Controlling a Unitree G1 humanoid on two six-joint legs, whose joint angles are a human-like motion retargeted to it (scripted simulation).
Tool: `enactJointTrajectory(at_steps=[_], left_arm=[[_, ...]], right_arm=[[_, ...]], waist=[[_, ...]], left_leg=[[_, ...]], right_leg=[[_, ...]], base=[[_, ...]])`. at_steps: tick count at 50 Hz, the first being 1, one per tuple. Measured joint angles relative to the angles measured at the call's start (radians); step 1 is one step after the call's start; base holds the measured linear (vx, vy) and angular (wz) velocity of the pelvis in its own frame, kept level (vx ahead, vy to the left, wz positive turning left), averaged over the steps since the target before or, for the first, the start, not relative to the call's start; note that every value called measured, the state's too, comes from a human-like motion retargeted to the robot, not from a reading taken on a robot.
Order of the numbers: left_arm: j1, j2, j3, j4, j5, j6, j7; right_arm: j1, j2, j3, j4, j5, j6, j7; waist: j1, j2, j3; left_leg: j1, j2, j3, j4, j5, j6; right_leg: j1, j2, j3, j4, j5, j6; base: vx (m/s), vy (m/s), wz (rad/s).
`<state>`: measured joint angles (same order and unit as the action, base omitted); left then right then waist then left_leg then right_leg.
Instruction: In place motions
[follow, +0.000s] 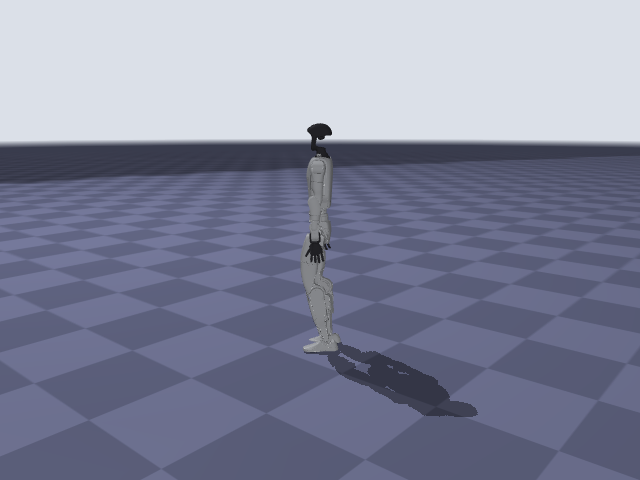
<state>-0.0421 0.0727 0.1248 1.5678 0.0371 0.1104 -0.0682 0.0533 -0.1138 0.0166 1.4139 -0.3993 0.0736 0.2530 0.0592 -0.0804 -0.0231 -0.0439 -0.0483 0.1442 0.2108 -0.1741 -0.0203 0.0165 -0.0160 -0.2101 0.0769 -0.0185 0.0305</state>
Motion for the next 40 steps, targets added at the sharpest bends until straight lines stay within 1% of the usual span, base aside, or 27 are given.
enactJointTrajectory(at_steps=[3, 5, 10, 13, 15, 18, 20, 22, 25, 27, 28, 30, 33, 35, 37, 40], left_arm=[[0.008, -0.016, 0.017, 0.011, -0.026, -0.012, 0.034], [0.015, -0.030, 0.038, 0.022, -0.060, -0.027, 0.069], [0.029, -0.049, 0.098, 0.055, -0.156, -0.047, 0.101], [0.031, -0.045, 0.104, 0.066, -0.169, -0.041, 0.095], [0.032, -0.037, 0.091, 0.069, -0.154, -0.035, 0.087], [0.026, -0.028, 0.073, 0.068, -0.125, -0.026, 0.074], [0.020, -0.021, 0.061, 0.067, -0.106, -0.020, 0.063], [0.007, -0.009, 0.062, 0.062, -0.088, -0.013, 0.050], [-0.020, 0.021, 0.081, 0.045, -0.064, -0.006, 0.035], [-0.033, 0.048, 0.083, 0.031, -0.057, -0.005, 0.031], [-0.037, 0.062, 0.084, 0.026, -0.053, -0.004, 0.030], [-0.041, 0.090, 0.089, 0.022, -0.049, -0.001, 0.031], [-0.040, 0.122, 0.103, 0.032, -0.057, 0.007, 0.035], [-0.038, 0.133, 0.114, 0.041, -0.066, 0.013, 0.041], [-0.034, 0.134, 0.123, 0.040, -0.073, 0.015, 0.046], [-0.024, 0.125, 0.125, 0.026, -0.075, 0.013, 0.043]], right_arm=[[-0.007, -0.009, -0.010, -0.009, -0.007, -0.001, 0.002], [-0.013, -0.014, -0.014, -0.018, -0.005, -0.002, 0.003], [-0.018, -0.016, -0.017, -0.039, 0.016, -0.008, 0.004], [-0.021, -0.015, -0.021, -0.050, 0.023, -0.011, 0.008], [-0.022, -0.017, -0.022, -0.059, 0.021, -0.013, 0.012], [-0.031, -0.021, -0.021, -0.066, 0.015, -0.015, 0.012], [-0.037, -0.023, -0.015, -0.069, 0.014, -0.015, 0.002], [-0.049, -0.024, -0.006, -0.066, 0.023, -0.013, -0.009], [-0.077, -0.014, 0.002, -0.054, 0.050, -0.009, -0.019], [-0.085, -0.009, 0.000, -0.046, 0.072, -0.011, -0.019], [-0.086, -0.007, -0.001, -0.042, 0.080, -0.011, -0.017], [-0.082, -0.005, -0.001, -0.035, 0.083, -0.011, -0.013], [-0.071, -0.012, -0.007, -0.019, 0.062, -0.010, -0.019], [-0.064, -0.022, -0.017, -0.003, 0.046, -0.008, -0.021], [-0.058, -0.035, -0.032, 0.016, 0.041, -0.005, -0.026], [-0.058, -0.053, -0.055, 0.053, 0.052, 0.006, -0.039]], waist=[[0.010, -0.004, 0.002], [0.013, -0.003, 0.001], [0.016, -0.001, -0.008], [0.027, 0.007, -0.011], [0.023, 0.019, -0.014], [-0.009, 0.031, -0.017], [-0.047, 0.046, -0.023], [-0.093, 0.060, -0.024], [-0.135, 0.060, -0.002], [-0.133, 0.053, 0.019], [-0.132, 0.051, 0.027], [-0.127, 0.053, 0.038], [-0.128, 0.062, 0.035], [-0.127, 0.068, 0.029], [-0.126, 0.075, 0.022], [-0.132, 0.097, 0.011]], left_leg=[[-0.016, -0.018, -0.037, 0.046, 0.005, 0.019], [-0.024, -0.037, -0.091, 0.067, 0.011, 0.035], [-0.027, -0.100, -0.319, 0.084, 0.021, 0.067], [-0.007, -0.117, -0.413, 0.059, 0.017, 0.062], [0.014, -0.105, -0.389, 0.024, -0.003, 0.063], [0.037, -0.089, -0.262, -0.025, -0.050, 0.127], [0.055, -0.076, -0.188, -0.071, -0.063, 0.147], [0.053, -0.066, -0.168, -0.099, -0.056, 0.128], [0.061, -0.061, -0.059, -0.142, -0.049, 0.134], [0.083, -0.066, 0.012, -0.173, -0.047, 0.139], [0.093, -0.065, 0.052, -0.186, -0.047, 0.140], [0.108, -0.057, 0.118, -0.205, -0.049, 0.143], [0.111, -0.041, 0.210, -0.215, -0.060, 0.142], [0.107, -0.033, 0.270, -0.216, -0.071, 0.140], [0.104, -0.025, 0.335, -0.216, -0.084, 0.136], [0.092, 0.000, 0.417, -0.210, -0.101, 0.128]], right_leg=[[-0.012, -0.016, 0.039, 0.007, 0.014, 0.008], [-0.022, -0.024, 0.072, 0.012, 0.023, 0.014], [-0.052, -0.041, 0.171, 0.019, 0.050, 0.038], [-0.072, -0.040, 0.233, 0.019, 0.068, 0.056], [-0.090, -0.034, 0.272, 0.018, 0.081, 0.072], [-0.112, -0.032, 0.303, 0.014, 0.093, 0.091], [-0.136, -0.020, 0.320, 0.010, 0.103, 0.102], [-0.163, -0.010, 0.339, 0.007, 0.114, 0.114], [-0.203, 0.003, 0.384, 0.009, 0.139, 0.125], [-0.221, 0.021, 0.411, 0.014, 0.143, 0.112], [-0.231, 0.030, 0.415, 0.021, 0.142, 0.097], [-0.256, 0.044, 0.381, 0.048, 0.128, 0.038], [-0.282, 0.010, 0.185, 0.073, 0.068, -0.044], [-0.289, -0.017, 0.062, 0.084, 0.020, -0.066], [-0.287, -0.045, -0.072, 0.099, -0.023, -0.063], [-0.267, -0.083, -0.291, 0.129, -0.060, -0.071]], base=[[-0.04, 0.08, -0.79], [-0.03, 0.11, -0.99], [0.00, 0.13, -1.24], [0.04, 0.14, -1.53], [0.01, 0.14, -1.58], [-0.05, 0.15, -1.16], [-0.11, 0.19, -1.13], [-0.18, 0.17, -1.23], [-0.26, 0.17, -1.70], [-0.26, 0.16, -2.07], [-0.24, 0.15, -2.07], [-0.25, 0.15, -2.03], [-0.23, 0.13, -2.02], [-0.27, 0.15, -2.09], [-0.30, 0.14, -2.08], [-0.39, 0.12, -1.92]])
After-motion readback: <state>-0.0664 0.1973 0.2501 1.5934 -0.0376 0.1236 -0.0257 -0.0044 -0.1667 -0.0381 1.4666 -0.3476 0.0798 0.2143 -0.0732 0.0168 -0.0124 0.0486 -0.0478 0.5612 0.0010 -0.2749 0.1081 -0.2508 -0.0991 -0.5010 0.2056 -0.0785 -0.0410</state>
